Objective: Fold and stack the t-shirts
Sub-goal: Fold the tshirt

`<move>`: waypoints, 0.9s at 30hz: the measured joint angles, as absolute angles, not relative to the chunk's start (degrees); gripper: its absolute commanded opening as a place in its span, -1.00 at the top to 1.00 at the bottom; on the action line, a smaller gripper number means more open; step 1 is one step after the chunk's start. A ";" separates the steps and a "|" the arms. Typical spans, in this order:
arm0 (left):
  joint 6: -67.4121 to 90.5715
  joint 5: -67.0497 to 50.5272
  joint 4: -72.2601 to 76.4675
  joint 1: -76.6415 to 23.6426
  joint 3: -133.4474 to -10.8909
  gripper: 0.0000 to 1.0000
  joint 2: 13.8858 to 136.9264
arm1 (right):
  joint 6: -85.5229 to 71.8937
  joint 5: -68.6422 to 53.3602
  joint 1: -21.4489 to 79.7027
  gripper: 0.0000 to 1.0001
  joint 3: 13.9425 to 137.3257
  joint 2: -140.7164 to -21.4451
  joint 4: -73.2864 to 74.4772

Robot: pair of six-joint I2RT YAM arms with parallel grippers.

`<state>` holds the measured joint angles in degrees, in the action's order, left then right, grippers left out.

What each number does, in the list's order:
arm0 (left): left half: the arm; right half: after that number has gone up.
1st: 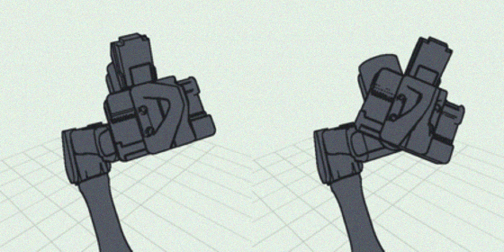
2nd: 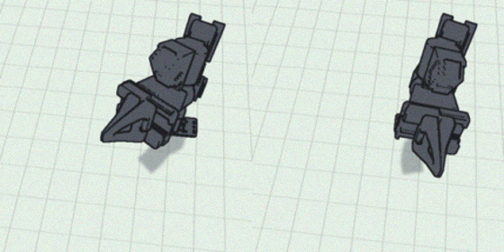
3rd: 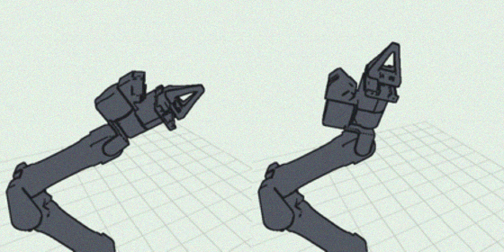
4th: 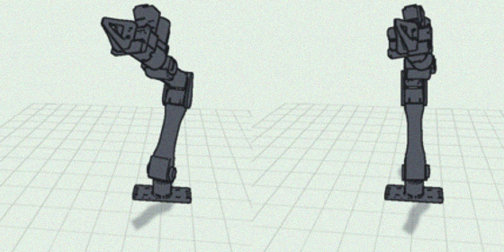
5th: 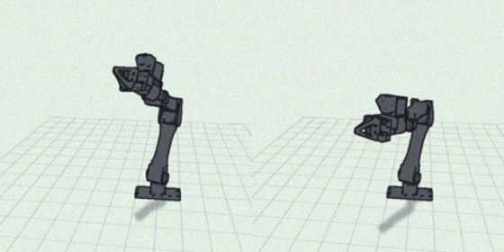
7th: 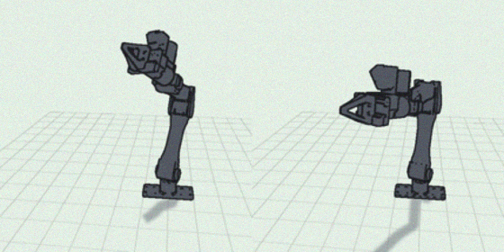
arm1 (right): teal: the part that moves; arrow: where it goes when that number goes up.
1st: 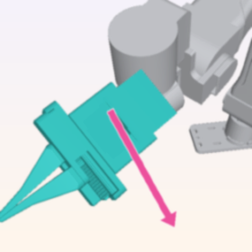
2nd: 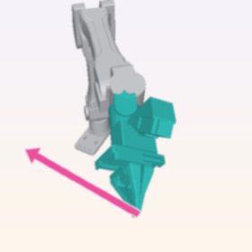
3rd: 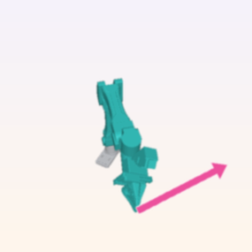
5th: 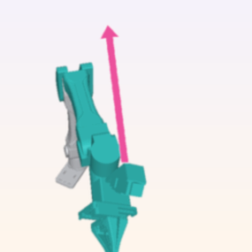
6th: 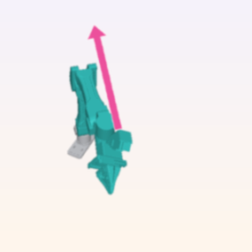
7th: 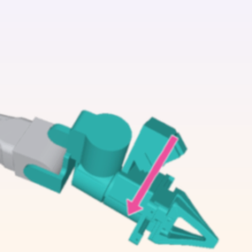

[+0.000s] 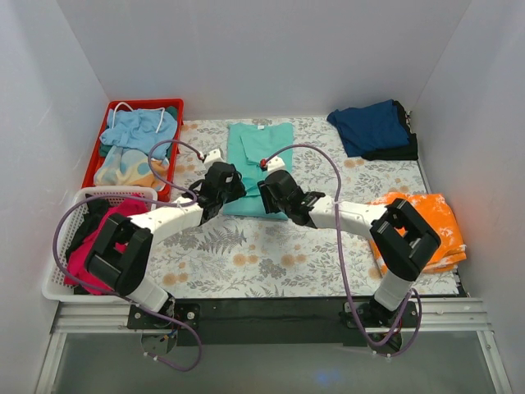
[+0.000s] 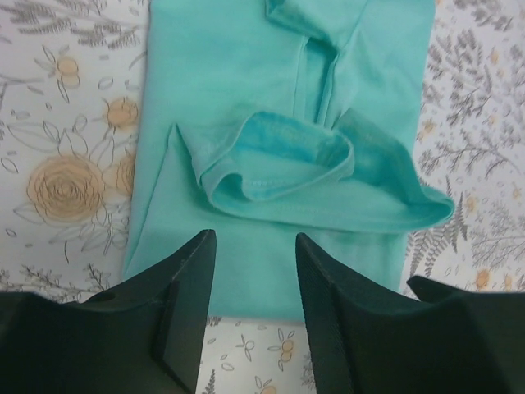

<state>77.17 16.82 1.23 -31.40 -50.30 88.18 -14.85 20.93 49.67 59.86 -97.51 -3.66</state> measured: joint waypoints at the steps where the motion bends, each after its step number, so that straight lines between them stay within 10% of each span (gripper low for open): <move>1: 77.32 16.49 0.91 -31.66 -49.82 0.28 88.18 | -15.14 20.80 49.60 0.02 59.79 -98.02 -3.51; 27: 78.22 15.77 -4.91 -32.01 -49.89 0.39 90.59 | -13.87 22.31 44.07 0.11 78.02 -115.72 -2.94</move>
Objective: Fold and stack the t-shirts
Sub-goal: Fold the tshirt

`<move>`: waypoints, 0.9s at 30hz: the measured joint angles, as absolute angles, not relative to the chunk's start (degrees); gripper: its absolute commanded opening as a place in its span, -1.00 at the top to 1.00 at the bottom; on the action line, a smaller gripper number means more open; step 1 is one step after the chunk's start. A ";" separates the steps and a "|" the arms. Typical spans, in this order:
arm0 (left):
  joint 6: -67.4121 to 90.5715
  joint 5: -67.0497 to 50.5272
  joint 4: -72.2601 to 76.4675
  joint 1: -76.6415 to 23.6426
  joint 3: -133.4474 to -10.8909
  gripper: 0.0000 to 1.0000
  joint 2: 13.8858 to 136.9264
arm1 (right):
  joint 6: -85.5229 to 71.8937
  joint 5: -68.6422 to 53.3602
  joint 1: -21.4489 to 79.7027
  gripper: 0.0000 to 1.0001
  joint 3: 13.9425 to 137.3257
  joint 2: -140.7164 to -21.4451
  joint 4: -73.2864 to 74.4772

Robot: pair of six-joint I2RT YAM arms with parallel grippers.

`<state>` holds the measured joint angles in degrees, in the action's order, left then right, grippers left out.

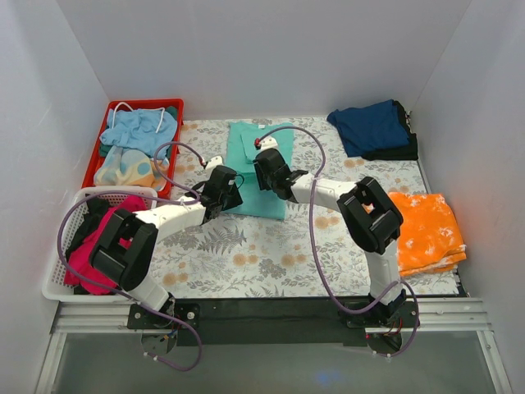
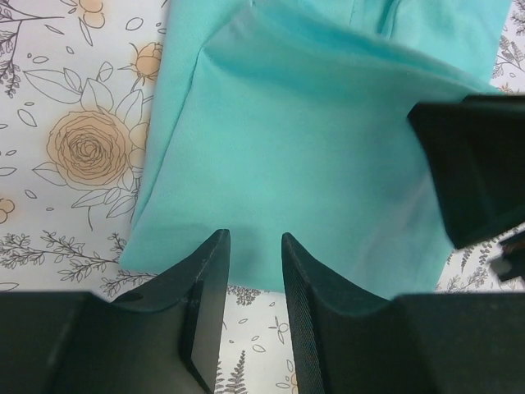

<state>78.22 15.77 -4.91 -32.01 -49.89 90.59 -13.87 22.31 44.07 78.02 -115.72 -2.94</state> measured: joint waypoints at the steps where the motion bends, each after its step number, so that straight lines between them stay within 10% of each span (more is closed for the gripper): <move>1: 78.22 15.92 -5.06 -32.01 -49.89 0.39 90.59 | -13.34 22.41 43.55 0.12 78.98 -116.42 -2.94; 11: 78.48 18.00 -6.57 -31.90 -50.43 0.37 90.61 | -8.62 24.36 37.98 0.18 89.52 -122.76 -0.84; 27: 74.52 11.51 0.75 -25.10 -42.26 0.20 91.09 | -15.66 9.45 38.04 -0.21 50.04 -93.47 -7.77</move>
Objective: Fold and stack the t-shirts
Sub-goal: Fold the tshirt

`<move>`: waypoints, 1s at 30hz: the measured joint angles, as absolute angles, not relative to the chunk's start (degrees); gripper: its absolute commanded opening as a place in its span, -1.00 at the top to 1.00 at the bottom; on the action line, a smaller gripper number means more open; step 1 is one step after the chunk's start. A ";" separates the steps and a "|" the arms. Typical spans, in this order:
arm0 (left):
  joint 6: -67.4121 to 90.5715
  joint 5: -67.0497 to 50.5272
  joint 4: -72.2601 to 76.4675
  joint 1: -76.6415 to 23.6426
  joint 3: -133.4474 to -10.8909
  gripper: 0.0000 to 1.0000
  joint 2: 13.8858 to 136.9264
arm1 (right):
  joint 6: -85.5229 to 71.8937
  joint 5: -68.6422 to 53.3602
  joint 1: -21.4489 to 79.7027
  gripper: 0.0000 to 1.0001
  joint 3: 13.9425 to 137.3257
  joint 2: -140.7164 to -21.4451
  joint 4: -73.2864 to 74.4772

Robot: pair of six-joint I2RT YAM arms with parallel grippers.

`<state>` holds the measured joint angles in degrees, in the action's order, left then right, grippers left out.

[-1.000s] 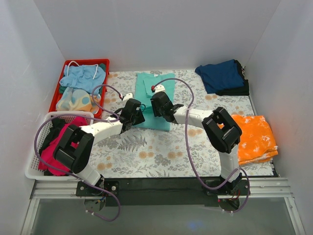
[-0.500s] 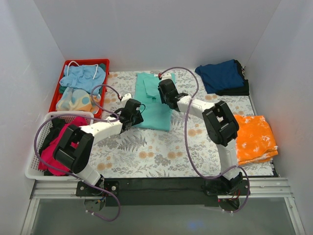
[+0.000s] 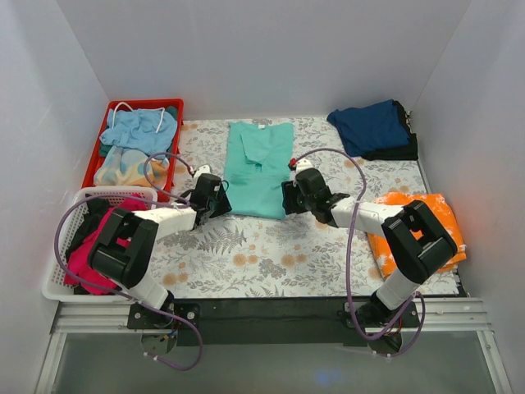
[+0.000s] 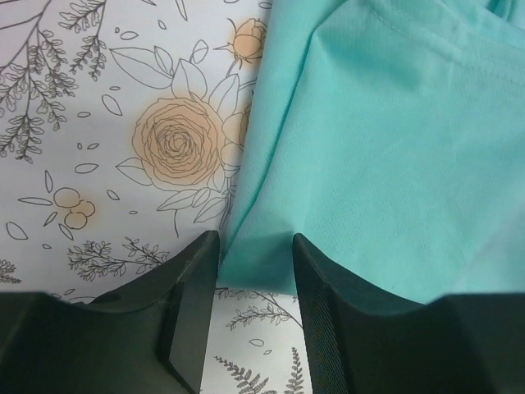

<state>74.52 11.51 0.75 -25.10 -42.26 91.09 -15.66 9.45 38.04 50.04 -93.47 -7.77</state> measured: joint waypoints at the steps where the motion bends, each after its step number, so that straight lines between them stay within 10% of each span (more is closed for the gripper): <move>1: 74.43 10.66 2.35 -24.91 -41.30 0.20 91.05 | -16.16 8.45 38.06 -0.21 48.69 -93.47 -8.29; 20: 79.50 1.83 19.35 -21.61 -30.70 0.31 88.73 | -22.68 -2.13 38.06 -0.09 39.42 -96.29 -25.91; 23: 79.55 0.30 19.77 -21.52 -30.41 0.42 88.84 | -23.77 -3.16 38.06 0.12 39.13 -96.79 -27.33; 27: 79.81 -1.39 19.73 -21.52 -29.69 1.00 88.84 | -24.51 -3.81 38.06 0.97 37.98 -96.84 -28.51; 30: 80.16 -3.03 19.86 -21.52 -28.86 1.00 88.68 | -25.47 -4.14 38.06 0.97 36.75 -96.62 -28.97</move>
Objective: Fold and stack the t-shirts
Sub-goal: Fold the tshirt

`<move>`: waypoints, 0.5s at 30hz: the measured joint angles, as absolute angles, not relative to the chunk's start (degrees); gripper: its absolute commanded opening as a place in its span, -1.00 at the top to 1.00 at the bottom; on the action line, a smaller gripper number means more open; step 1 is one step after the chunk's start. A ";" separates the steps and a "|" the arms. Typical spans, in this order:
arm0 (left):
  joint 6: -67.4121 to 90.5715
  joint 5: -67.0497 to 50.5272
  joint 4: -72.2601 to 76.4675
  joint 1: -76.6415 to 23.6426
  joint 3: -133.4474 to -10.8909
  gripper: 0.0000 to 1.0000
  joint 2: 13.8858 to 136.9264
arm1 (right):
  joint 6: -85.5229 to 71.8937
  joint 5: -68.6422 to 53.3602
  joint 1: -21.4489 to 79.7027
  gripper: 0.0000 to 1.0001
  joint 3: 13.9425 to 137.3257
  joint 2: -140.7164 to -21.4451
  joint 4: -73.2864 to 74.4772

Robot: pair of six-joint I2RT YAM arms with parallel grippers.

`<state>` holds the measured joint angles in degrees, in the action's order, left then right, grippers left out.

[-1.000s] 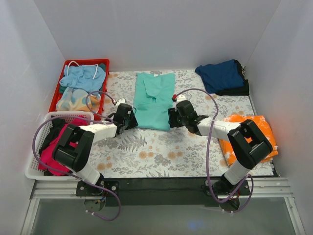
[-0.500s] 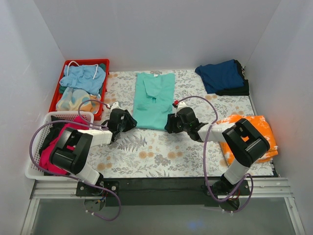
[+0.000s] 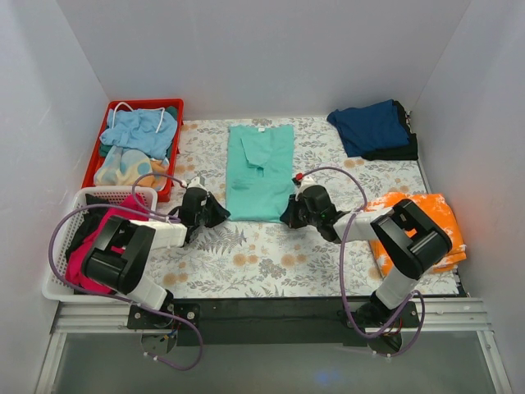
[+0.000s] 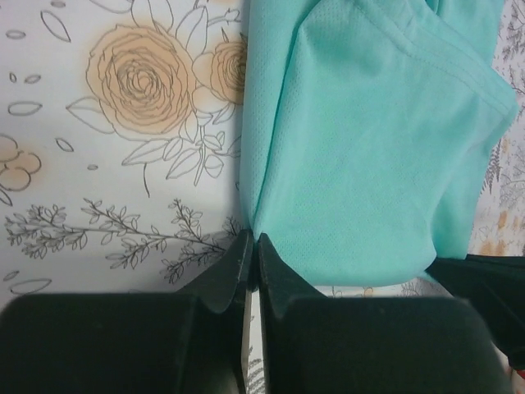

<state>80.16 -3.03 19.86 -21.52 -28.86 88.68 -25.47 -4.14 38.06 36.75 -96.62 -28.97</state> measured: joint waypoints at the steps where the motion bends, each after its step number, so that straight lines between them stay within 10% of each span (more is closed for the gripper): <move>1: 80.49 -3.64 20.21 -21.52 -28.25 1.00 88.29 | -25.69 -4.16 38.04 0.97 36.21 -96.20 -29.06; 15: 89.84 -5.06 8.10 -29.71 -15.66 1.00 63.79 | -23.64 -4.60 38.89 0.97 26.87 -77.69 -20.60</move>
<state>89.84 -5.06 8.10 -29.71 -15.66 63.79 -23.64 -4.60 38.89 26.87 -77.69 -20.60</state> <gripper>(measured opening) 0.018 0.030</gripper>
